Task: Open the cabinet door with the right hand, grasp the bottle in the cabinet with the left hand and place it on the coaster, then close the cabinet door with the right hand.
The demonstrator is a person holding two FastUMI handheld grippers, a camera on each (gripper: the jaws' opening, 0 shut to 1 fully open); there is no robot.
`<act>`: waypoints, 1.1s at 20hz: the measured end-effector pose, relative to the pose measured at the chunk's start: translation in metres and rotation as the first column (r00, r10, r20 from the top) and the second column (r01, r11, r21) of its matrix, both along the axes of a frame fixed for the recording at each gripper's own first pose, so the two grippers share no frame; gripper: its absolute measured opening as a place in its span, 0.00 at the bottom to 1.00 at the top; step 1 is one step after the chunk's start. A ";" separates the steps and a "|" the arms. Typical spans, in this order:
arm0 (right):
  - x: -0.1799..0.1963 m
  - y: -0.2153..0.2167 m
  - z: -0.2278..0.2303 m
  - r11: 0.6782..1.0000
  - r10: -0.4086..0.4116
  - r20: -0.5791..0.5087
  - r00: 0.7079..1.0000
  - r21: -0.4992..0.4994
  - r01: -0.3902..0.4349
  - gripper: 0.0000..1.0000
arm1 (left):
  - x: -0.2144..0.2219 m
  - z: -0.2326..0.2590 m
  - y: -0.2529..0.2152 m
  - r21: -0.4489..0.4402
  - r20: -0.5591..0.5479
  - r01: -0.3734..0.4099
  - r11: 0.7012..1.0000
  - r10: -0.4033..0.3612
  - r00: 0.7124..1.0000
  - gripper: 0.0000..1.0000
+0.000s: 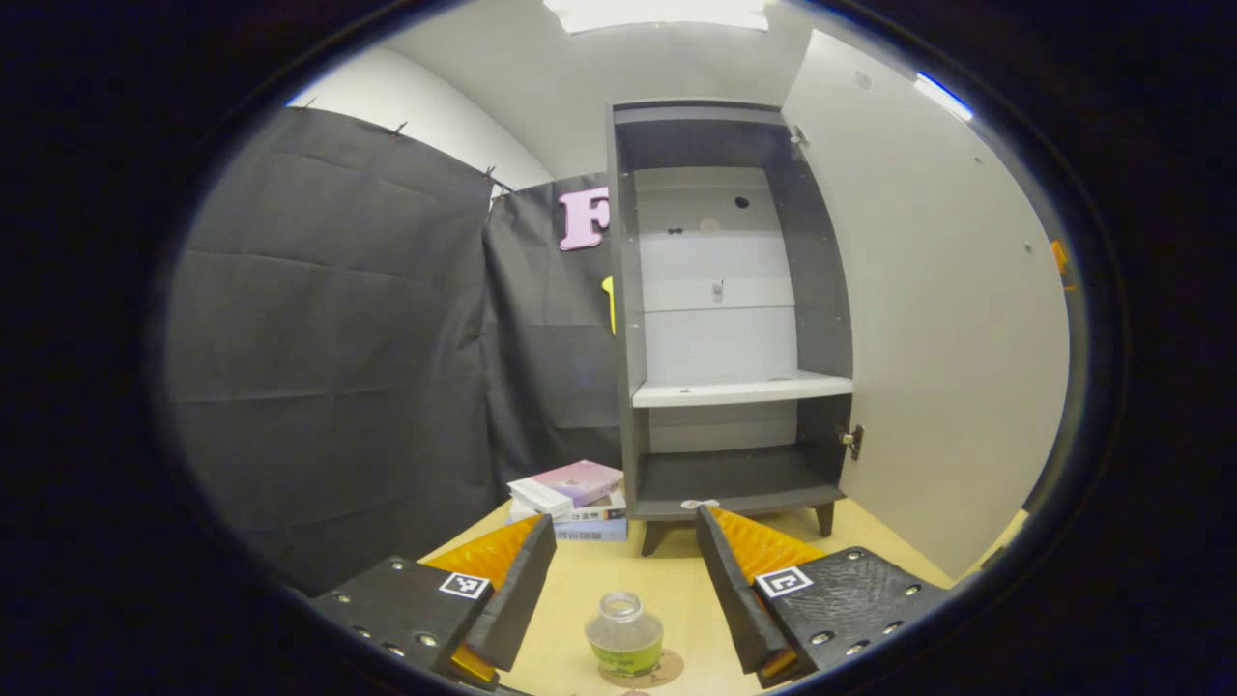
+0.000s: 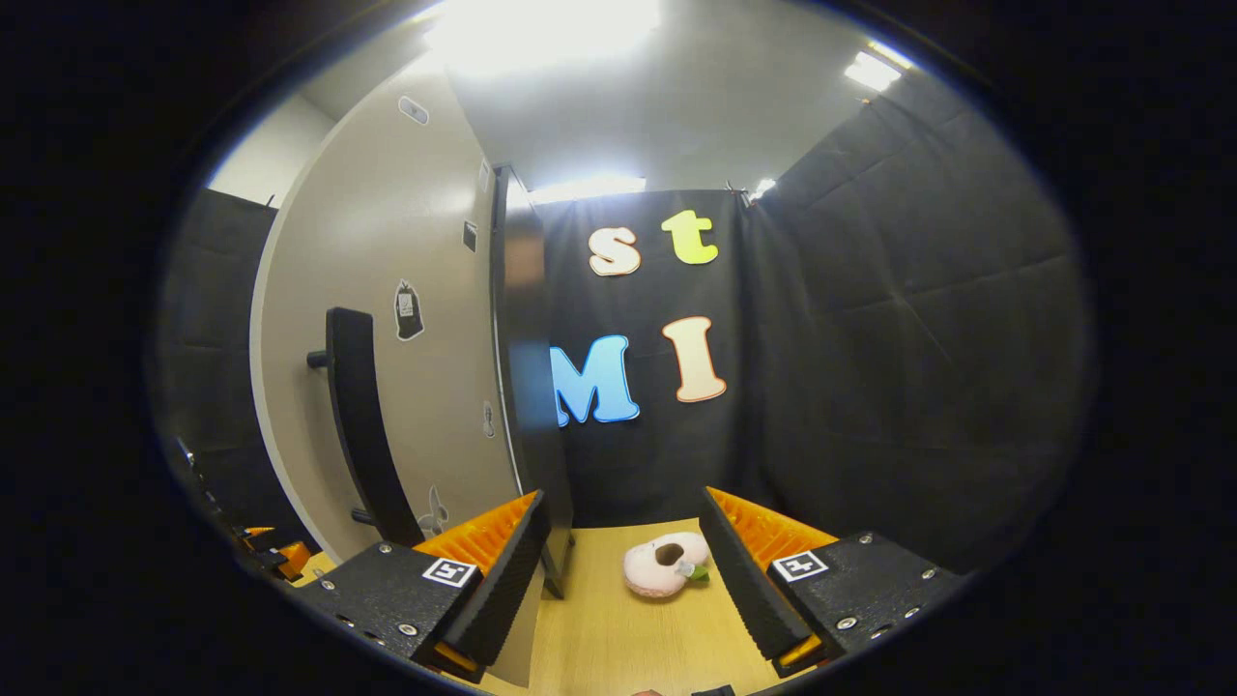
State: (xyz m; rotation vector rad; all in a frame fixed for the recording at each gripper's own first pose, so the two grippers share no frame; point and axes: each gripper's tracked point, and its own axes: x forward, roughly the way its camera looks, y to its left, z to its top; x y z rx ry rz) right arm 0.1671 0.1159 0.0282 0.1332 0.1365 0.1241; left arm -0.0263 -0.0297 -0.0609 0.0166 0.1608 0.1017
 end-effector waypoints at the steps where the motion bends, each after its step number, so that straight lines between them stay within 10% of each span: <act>1: -0.001 0.003 0.003 1.000 -0.012 0.001 1.000 0.007 0.012 0.95 | 0.002 0.010 0.001 -0.014 0.003 0.015 1.000 -0.014 1.000 0.87; 22: -0.051 0.064 0.034 0.973 -0.193 0.060 0.979 -0.117 0.199 0.92 | 0.017 0.062 0.130 -0.005 0.068 0.033 0.999 -0.033 0.997 0.87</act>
